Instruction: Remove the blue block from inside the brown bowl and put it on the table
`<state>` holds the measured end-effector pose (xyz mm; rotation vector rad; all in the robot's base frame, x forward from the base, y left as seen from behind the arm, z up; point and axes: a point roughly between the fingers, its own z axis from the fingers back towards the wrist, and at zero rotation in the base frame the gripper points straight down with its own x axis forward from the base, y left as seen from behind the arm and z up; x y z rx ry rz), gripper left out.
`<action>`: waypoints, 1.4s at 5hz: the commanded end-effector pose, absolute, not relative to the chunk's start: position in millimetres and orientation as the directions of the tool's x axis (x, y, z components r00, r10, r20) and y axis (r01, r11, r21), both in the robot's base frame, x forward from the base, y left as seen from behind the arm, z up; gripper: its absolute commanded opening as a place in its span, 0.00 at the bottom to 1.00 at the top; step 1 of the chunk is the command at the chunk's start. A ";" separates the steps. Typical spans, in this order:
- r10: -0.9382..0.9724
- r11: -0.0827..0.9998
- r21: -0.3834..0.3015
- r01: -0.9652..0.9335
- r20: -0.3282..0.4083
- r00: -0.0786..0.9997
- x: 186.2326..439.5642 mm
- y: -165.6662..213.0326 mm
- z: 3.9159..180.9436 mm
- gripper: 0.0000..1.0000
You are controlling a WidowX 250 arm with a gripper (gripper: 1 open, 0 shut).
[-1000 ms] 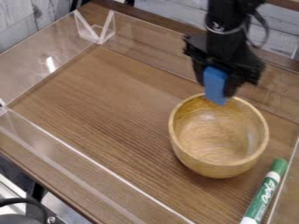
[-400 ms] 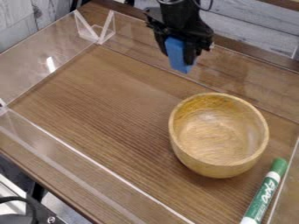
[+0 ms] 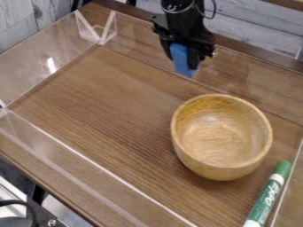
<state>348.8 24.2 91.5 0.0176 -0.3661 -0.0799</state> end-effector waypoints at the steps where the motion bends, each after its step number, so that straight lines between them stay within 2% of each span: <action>1: -0.089 0.996 0.052 0.074 0.426 0.900 364.8 28.9 108.2 0.00; 7: -0.151 0.988 0.084 0.127 0.442 0.884 375.8 11.3 101.0 0.00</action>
